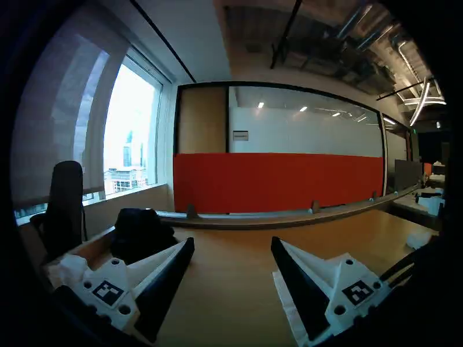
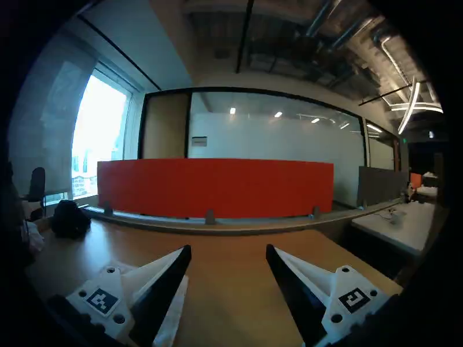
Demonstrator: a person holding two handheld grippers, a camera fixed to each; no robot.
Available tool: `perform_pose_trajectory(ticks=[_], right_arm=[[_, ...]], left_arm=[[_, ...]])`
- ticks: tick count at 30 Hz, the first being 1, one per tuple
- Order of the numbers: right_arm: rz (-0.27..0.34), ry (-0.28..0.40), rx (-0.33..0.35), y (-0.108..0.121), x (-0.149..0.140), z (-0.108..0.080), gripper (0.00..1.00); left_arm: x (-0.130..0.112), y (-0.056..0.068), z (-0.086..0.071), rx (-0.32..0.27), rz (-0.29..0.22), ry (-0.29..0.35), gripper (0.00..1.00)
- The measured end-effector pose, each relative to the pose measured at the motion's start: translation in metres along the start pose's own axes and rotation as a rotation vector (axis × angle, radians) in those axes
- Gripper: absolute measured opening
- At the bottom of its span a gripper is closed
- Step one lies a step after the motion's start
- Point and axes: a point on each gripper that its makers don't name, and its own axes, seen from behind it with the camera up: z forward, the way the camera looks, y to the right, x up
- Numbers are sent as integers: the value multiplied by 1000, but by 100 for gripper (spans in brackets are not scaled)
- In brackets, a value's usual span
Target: Fold towel
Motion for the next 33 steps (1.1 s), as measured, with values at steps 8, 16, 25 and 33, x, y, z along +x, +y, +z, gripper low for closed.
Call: perform_pose_trajectory(ticks=[8,16,25,33], right_arm=[[4,19,-18,5,57,-13,100],[11,-4,-4,8,73,-23,100],[-38,-70,110,-15,64,-24,100],[-110,-154,288,-57,44,-25,100]], left_arm=[[38,9,-12,-19,37,-15,98],[52,24,-16,-51,61,-39,99],[51,38,-17,-120,105,-90,99],[32,50,-23,-199,148,-162,99]])
